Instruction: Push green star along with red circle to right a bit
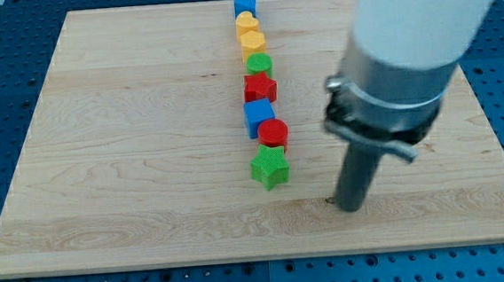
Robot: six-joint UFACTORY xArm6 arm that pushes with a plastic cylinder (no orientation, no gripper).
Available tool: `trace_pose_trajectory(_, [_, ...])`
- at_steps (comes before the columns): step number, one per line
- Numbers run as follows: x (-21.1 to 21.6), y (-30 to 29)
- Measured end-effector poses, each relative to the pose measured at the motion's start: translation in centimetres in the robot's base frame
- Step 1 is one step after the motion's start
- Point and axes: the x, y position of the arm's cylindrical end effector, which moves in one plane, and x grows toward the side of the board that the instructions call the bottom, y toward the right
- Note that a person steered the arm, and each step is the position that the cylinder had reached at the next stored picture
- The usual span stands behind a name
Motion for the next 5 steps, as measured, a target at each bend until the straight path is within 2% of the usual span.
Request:
trace_pose_trajectory(1, [-1.0,-7.4])
trace_pose_trajectory(2, [-8.6,-11.7])
trace_pose_trajectory(4, [-9.0,-10.2])
trace_pose_trajectory(5, [-9.0,-5.5])
